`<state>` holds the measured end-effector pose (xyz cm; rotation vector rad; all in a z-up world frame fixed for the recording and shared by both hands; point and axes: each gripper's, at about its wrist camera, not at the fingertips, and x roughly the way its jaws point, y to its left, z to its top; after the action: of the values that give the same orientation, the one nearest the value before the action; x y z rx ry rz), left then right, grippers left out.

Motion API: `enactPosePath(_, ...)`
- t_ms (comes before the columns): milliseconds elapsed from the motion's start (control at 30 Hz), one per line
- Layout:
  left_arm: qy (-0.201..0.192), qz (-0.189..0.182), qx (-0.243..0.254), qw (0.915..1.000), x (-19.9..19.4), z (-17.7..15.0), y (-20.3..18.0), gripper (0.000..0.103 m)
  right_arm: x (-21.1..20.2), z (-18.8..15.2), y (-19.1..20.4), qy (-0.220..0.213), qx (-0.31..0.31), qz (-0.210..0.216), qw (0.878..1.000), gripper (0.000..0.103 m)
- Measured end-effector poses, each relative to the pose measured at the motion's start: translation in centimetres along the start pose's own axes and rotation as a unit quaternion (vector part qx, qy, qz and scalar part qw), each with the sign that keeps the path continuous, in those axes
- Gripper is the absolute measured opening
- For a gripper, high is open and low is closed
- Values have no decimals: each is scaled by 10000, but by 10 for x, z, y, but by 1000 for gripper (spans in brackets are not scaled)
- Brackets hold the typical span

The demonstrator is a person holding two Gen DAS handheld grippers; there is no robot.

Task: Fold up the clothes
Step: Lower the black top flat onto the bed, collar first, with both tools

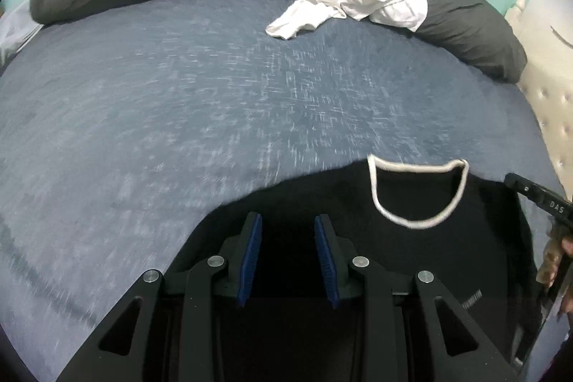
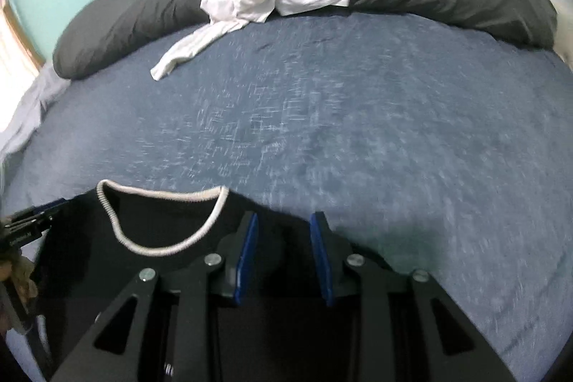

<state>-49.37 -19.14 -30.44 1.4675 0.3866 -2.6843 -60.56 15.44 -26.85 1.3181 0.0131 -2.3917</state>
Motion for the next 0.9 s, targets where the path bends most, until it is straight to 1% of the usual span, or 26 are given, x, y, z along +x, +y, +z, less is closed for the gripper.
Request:
enactPosePath(100,56,-156,-26,9999,-23,-16,1,35,-30,-28,-11,21,128,146,9998,32)
enactPosePath(233,103,-318,-41,9994,-61,-50,2,44,-69,-65,-26,50,299,340,9990,32)
enactPosePath(267,127,-348,-38,9993,-71,-60,2,45,-79,-74,-30,57,342,388,9986,33)
enactPosePath(300,151,-368,-17,9992,-79,-68,2,45,-89,-83,-34,64,385,437,9983,35)
enactPosePath(367,225,-409,50,9989,-99,-88,0,45,-105,-104,-42,152,488,524,9973,45)
enactPosePath(500,285,-437,102,9986,-134,-124,-1,46,-134,-143,-55,254,641,575,9960,46)
enactPosePath(533,306,-428,99,9986,-142,-134,-1,46,-141,-154,-59,284,669,571,9957,47)
enactPosePath(567,326,-419,97,9985,-150,-144,0,47,-148,-164,-62,311,709,581,9953,51)
enactPosePath(600,347,-415,106,9985,-158,-153,0,47,-154,-175,-66,339,743,579,9950,53)
enactPosePath(667,381,-432,147,9982,-174,-175,1,47,-167,-198,-75,418,778,459,9950,56)
enactPosePath(800,406,-479,69,9980,-200,-210,9,47,-187,-241,-108,570,1320,328,9891,58)
enactPosePath(900,415,-425,-52,9982,-213,-232,17,47,-202,-271,-133,620,1708,103,9833,60)
